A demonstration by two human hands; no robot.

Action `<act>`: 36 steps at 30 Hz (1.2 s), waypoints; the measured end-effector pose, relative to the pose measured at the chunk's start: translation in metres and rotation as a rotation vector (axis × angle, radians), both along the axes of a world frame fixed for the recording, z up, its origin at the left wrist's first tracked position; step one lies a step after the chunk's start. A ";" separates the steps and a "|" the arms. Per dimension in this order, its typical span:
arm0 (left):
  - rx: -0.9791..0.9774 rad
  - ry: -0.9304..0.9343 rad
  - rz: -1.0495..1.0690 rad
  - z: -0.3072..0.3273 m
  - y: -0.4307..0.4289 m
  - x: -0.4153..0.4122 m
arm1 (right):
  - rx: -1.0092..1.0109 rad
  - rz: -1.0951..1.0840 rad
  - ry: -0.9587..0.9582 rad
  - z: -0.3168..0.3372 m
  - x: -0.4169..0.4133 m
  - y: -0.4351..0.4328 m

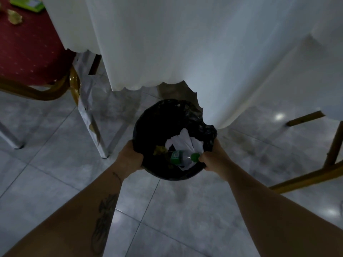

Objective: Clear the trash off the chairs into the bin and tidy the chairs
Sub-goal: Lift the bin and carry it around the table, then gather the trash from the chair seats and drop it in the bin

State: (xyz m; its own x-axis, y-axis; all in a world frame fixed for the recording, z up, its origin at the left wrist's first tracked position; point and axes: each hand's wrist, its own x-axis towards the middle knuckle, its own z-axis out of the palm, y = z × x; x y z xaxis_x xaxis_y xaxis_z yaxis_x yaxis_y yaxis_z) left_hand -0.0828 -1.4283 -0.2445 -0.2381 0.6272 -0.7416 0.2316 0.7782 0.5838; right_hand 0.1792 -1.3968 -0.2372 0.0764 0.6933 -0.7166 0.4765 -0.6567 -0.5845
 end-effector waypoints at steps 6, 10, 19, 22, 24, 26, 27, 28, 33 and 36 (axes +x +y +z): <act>0.040 0.367 -0.122 0.032 -0.004 0.006 | 0.011 0.243 -0.131 0.031 0.004 0.000; 0.257 0.392 -0.274 0.072 -0.004 0.016 | 0.020 0.492 -0.237 0.091 0.007 -0.006; 0.270 0.162 -0.613 0.323 -0.009 0.065 | 0.180 0.765 -0.343 0.353 0.029 -0.023; 0.349 0.175 -0.661 0.418 -0.012 0.073 | 0.196 0.835 -0.407 0.444 0.041 -0.034; 0.387 0.152 -0.687 0.495 -0.021 0.088 | 0.260 0.808 -0.426 0.512 0.063 -0.051; 0.420 0.153 -0.651 0.532 -0.017 0.085 | 0.336 0.840 -0.429 0.545 0.061 -0.044; 0.445 0.136 -0.645 0.555 -0.016 0.088 | 0.370 0.841 -0.460 0.566 0.066 -0.042; 0.473 0.132 -0.641 0.573 -0.011 0.093 | 0.409 0.837 -0.477 0.588 0.073 -0.041; 0.585 0.057 -0.641 0.662 -0.013 0.176 | 0.554 0.728 -0.562 0.682 0.158 -0.048; 0.615 0.018 -0.647 0.680 -0.010 0.233 | 0.589 0.680 -0.584 0.708 0.216 -0.042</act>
State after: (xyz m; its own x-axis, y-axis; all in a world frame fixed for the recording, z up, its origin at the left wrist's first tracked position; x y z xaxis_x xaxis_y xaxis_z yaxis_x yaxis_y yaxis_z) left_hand 0.1506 -1.4387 0.4354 0.2919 0.9286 -0.2291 0.5298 0.0424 0.8470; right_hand 0.3951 -1.4388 0.4706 -0.2333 0.9441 -0.2329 0.9444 0.1629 -0.2855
